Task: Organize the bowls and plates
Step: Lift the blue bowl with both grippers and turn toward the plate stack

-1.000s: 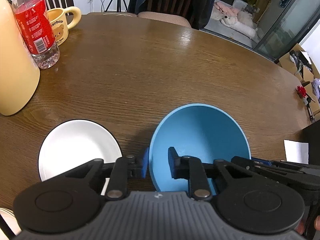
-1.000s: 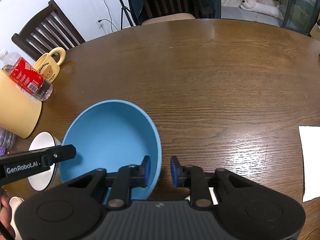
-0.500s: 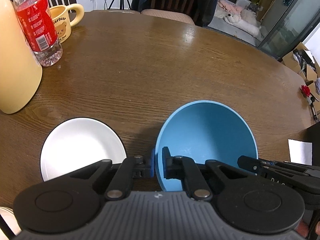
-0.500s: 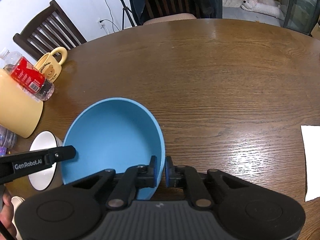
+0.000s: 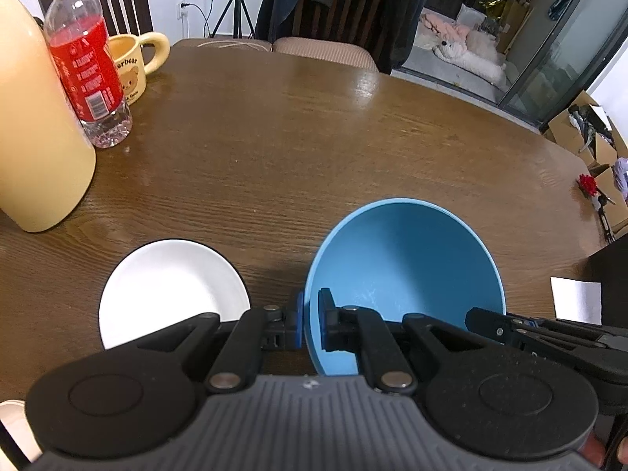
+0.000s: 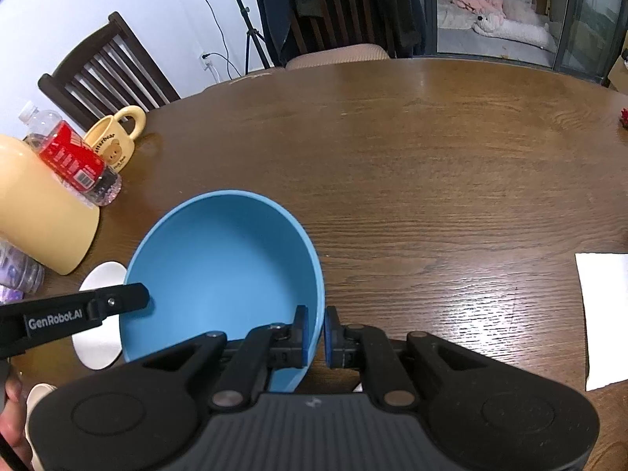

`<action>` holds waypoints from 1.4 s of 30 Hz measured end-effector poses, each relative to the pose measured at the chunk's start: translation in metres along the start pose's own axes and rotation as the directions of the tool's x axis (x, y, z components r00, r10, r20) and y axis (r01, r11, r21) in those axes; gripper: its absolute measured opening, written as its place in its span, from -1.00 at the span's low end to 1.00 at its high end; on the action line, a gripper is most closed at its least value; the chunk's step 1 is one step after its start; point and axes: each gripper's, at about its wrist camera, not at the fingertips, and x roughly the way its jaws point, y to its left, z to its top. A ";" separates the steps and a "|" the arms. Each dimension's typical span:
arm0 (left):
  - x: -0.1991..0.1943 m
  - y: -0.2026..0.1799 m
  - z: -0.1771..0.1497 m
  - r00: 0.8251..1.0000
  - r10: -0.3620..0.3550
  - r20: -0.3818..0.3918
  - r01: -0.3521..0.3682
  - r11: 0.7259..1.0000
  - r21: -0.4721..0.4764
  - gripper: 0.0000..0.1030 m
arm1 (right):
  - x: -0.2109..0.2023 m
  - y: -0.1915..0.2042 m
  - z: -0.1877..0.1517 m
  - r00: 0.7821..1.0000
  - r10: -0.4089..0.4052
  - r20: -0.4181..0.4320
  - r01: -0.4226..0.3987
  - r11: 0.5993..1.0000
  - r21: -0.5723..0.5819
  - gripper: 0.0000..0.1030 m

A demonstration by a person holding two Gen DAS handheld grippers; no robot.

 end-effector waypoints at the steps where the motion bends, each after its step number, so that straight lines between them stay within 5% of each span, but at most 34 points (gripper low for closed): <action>1: -0.003 0.000 0.000 1.000 0.000 0.004 0.000 1.000 0.001 -0.84 | -0.004 0.000 -0.001 1.000 0.000 0.004 0.000 1.000 -0.001 -0.85; 15: -0.052 -0.001 -0.019 0.998 -0.018 0.060 0.017 1.000 0.017 -0.84 | -0.052 0.012 -0.022 0.998 -0.006 0.057 0.006 1.000 -0.006 -0.86; 42: -0.116 0.000 -0.080 0.992 -0.123 0.031 0.115 0.975 0.190 -0.84 | -0.127 0.034 -0.114 0.989 -0.096 0.116 0.079 0.987 0.140 -0.86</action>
